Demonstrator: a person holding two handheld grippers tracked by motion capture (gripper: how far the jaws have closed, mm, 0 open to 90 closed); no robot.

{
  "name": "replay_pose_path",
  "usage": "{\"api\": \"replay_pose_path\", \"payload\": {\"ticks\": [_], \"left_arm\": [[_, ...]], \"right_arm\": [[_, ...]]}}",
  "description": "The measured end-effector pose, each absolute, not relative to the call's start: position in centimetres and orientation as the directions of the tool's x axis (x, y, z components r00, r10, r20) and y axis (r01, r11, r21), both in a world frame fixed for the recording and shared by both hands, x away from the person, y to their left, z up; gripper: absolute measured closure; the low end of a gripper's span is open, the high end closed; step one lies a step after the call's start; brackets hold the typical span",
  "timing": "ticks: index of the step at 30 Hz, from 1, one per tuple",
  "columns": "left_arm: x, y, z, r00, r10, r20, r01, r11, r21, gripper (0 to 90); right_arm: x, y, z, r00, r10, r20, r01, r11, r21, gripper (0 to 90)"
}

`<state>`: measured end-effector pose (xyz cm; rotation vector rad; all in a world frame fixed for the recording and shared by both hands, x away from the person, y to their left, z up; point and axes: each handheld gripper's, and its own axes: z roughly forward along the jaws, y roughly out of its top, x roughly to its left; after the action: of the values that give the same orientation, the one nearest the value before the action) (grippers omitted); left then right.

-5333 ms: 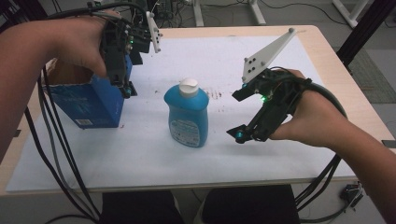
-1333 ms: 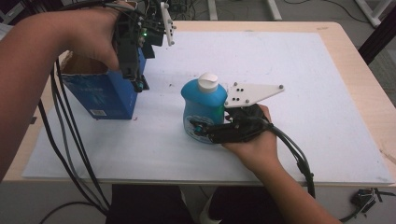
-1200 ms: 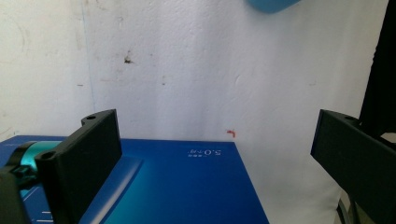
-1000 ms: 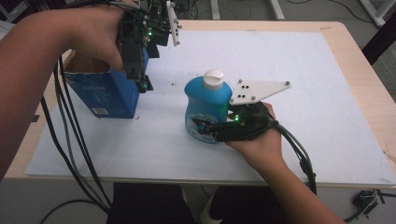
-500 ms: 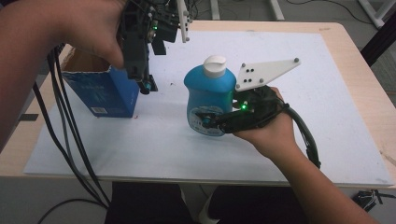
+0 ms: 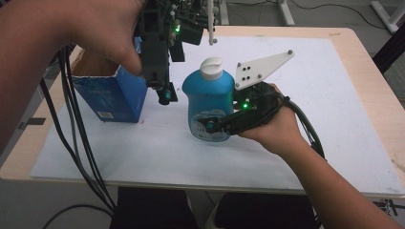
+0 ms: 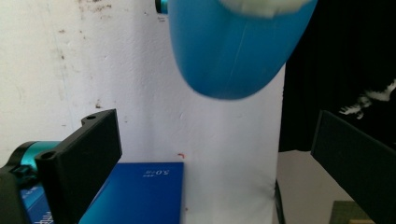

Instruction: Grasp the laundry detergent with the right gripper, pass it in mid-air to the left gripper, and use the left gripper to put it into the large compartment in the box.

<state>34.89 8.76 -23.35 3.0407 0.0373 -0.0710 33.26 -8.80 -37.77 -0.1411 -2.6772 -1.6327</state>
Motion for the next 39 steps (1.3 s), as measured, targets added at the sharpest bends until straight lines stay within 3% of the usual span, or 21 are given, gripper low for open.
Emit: {"api": "replay_pose_path", "payload": {"ticks": [14, 35, 39], "left_arm": [[34.6, 7.4, -23.3, 0.998, 0.029, -0.050, 0.034, -0.995, 0.098, 1.7], [34.3, 6.7, -23.8, 0.998, 0.040, -0.046, 0.044, -0.995, 0.085, 1.8], [34.2, 6.7, -23.7, 0.998, 0.040, -0.043, 0.044, -0.995, 0.090, 6.9]], "right_arm": [[33.9, -7.0, -36.7, -0.999, 0.012, 0.042, 0.043, 0.435, 0.899, 45.6], [33.9, -5.7, -36.4, -0.999, 0.002, 0.045, 0.042, 0.439, 0.897, 45.6], [33.9, -5.7, -36.4, -0.999, 0.001, 0.046, 0.042, 0.436, 0.899, 45.6]]}}
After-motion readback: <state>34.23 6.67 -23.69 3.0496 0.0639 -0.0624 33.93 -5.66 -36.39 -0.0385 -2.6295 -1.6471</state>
